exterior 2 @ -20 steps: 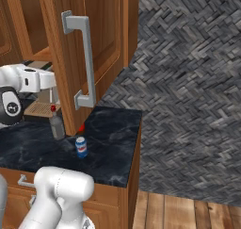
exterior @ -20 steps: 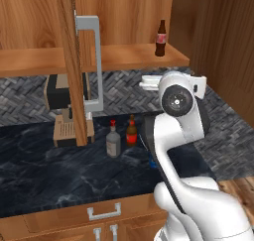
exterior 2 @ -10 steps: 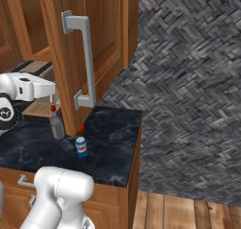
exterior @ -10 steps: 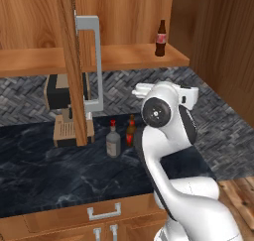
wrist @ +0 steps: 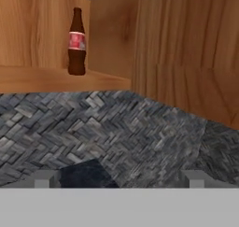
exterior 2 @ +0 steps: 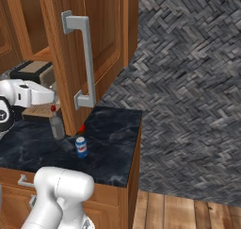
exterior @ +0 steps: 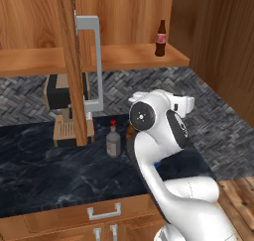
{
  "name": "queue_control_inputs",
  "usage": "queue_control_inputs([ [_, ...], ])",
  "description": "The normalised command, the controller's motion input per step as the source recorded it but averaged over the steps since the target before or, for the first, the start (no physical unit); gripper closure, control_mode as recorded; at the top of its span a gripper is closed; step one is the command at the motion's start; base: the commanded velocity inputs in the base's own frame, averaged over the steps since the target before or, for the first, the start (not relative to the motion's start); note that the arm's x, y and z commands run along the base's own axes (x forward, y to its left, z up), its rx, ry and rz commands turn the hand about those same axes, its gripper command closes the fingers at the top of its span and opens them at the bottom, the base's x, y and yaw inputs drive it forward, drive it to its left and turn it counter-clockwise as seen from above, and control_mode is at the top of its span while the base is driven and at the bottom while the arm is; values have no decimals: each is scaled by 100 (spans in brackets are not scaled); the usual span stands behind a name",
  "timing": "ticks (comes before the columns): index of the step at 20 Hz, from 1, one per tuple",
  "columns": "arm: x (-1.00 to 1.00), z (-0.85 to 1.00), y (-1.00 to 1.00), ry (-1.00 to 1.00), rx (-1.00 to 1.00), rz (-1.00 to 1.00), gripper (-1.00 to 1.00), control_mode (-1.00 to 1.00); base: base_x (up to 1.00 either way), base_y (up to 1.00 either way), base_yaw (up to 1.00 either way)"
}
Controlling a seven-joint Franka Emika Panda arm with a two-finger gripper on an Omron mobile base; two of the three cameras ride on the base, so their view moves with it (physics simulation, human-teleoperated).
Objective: Sort all alcoholic drinks to one cabinet, and non-alcoholic drinks to the other.
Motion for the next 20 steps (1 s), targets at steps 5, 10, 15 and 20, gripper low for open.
queue_control_inputs([
  [5, 0, -29, 3, 6, 0, -10, -100, -100, 0, 0, 0],
  [10, 0, -29, 1, 1, 0, -12, -100, -100, 0, 0, 0],
  [15, 0, -26, 0, 0, 0, -9, -100, -100, 0, 0, 0],
  [20, 0, -21, 0, 3, 1, -6, -100, -100, 0, 0, 0],
])
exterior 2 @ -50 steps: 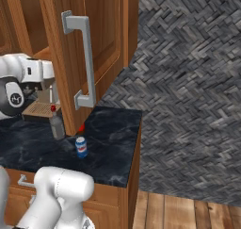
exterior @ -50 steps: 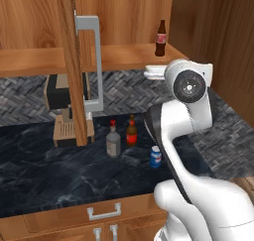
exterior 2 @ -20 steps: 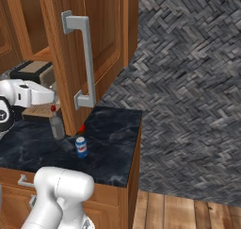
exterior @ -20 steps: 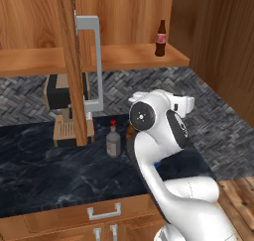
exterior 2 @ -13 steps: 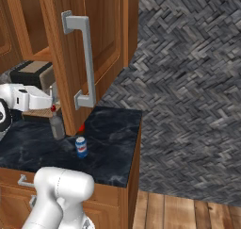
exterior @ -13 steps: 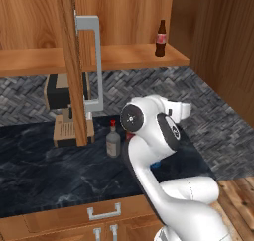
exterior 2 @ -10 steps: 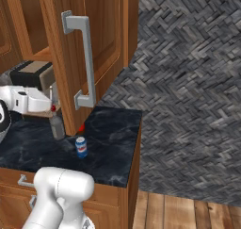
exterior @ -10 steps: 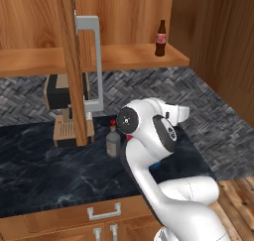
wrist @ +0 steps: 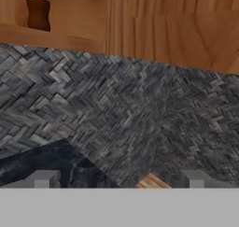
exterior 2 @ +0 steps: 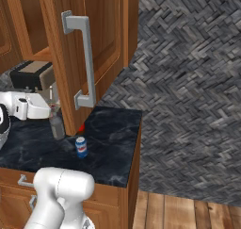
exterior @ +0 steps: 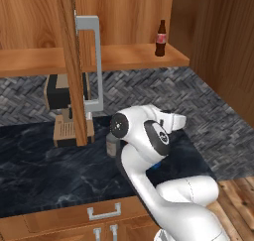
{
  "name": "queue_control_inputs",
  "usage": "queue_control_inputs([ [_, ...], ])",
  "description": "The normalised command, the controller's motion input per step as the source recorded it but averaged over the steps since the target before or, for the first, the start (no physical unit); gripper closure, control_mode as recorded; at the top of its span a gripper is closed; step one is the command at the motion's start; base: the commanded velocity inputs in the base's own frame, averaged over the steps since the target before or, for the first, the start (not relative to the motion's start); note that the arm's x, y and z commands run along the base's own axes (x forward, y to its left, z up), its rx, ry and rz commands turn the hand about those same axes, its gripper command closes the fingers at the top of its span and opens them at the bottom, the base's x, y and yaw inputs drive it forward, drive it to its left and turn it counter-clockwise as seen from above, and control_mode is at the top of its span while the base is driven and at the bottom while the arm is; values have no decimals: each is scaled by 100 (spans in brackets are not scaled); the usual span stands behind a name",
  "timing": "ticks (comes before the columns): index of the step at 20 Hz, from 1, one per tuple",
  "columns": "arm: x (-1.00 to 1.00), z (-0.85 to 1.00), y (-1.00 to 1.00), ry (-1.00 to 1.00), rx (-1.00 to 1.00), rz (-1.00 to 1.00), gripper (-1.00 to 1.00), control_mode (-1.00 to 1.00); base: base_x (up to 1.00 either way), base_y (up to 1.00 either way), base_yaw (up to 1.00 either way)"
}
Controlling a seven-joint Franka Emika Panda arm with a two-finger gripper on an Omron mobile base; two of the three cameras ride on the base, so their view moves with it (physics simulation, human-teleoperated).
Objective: Sort all alcoholic drinks to one cabinet, and non-alcoholic drinks to the other.
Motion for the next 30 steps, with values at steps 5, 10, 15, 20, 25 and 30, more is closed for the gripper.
queue_control_inputs([
  [5, 0, -25, 0, 6, 6, -6, -100, -100, 0, 0, 0],
  [10, 0, -27, 0, 5, 10, -4, -100, -100, 0, 0, 0],
  [15, 0, -34, 3, 0, 8, -4, -100, -100, 0, 0, 0],
  [20, 0, -37, 11, 0, 8, -7, -100, -100, 0, 0, 0],
  [25, 0, -31, 19, 0, 7, -13, -100, -100, 0, 0, 0],
  [30, 0, -16, 14, 0, 5, -14, -100, -100, 0, 0, 0],
])
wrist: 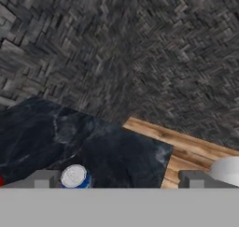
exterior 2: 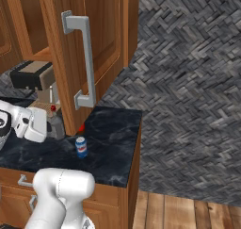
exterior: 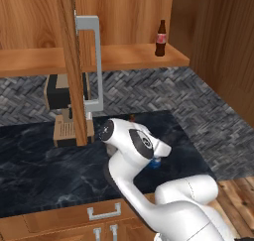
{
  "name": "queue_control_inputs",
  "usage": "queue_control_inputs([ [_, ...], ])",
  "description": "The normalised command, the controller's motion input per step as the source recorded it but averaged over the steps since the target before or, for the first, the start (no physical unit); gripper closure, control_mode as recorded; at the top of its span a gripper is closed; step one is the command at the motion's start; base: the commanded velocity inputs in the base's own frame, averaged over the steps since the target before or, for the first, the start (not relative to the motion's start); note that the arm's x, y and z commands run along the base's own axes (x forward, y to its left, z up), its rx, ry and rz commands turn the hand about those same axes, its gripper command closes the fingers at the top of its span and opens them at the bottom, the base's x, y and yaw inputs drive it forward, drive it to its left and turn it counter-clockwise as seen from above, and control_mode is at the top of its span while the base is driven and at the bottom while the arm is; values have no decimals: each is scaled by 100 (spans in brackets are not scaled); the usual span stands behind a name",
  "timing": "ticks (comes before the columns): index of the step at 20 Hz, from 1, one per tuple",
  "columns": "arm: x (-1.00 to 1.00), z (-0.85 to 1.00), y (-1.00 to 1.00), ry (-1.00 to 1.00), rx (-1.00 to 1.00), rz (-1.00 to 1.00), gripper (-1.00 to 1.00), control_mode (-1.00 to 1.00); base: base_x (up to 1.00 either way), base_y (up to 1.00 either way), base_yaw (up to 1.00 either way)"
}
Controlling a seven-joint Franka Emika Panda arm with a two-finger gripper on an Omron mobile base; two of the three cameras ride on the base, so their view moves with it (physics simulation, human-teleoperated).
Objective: Sort all alcoholic drinks to one cabinet, and non-alcoholic drinks to the other.
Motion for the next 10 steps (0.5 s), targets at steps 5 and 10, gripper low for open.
queue_control_inputs([
  [5, 1, -15, 1, 0, 5, -8, -100, -100, 0, 0, 0],
  [10, 1, -26, 0, 0, 1, -6, -100, -100, 0, 0, 0],
])
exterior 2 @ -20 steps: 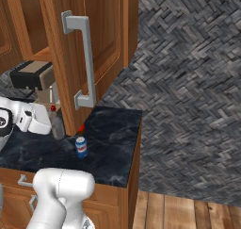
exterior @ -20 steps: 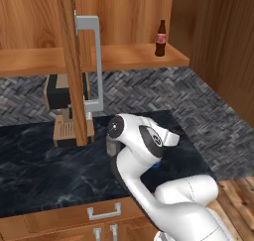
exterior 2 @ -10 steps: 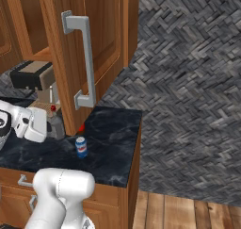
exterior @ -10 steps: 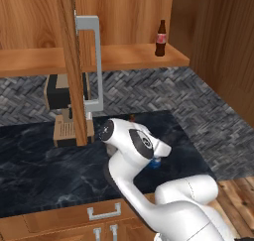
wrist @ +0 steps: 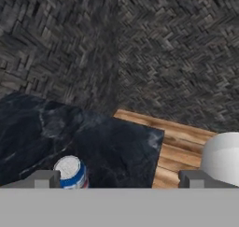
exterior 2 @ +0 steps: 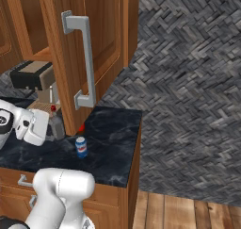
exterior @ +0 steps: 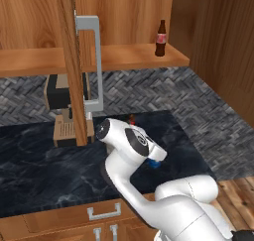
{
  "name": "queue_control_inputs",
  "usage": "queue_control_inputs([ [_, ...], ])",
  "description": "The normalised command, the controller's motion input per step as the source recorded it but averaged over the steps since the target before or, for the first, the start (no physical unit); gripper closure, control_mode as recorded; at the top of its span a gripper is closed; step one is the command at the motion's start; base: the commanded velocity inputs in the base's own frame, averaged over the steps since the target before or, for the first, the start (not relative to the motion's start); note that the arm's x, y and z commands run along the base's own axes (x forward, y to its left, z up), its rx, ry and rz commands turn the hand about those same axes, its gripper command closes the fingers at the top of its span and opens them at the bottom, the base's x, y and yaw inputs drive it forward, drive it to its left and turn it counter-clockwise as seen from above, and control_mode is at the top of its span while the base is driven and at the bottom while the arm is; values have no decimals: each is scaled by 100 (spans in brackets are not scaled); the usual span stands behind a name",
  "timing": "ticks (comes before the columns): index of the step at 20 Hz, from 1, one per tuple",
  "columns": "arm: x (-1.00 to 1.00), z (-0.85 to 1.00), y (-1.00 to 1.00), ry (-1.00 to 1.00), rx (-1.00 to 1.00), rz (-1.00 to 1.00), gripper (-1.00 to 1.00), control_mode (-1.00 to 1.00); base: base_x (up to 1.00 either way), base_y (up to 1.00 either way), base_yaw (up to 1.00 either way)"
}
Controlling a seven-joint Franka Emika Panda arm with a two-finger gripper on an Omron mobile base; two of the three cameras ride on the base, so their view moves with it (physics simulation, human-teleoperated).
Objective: Sort all alcoholic drinks to one cabinet, and non-alcoholic drinks to the other.
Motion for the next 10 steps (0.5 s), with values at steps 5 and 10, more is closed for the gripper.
queue_control_inputs([
  [5, 3, -29, 0, 0, 0, -2, -100, -100, 0, 0, 0],
  [10, 3, -22, 0, 0, 0, 0, -100, -100, 0, 0, 0],
])
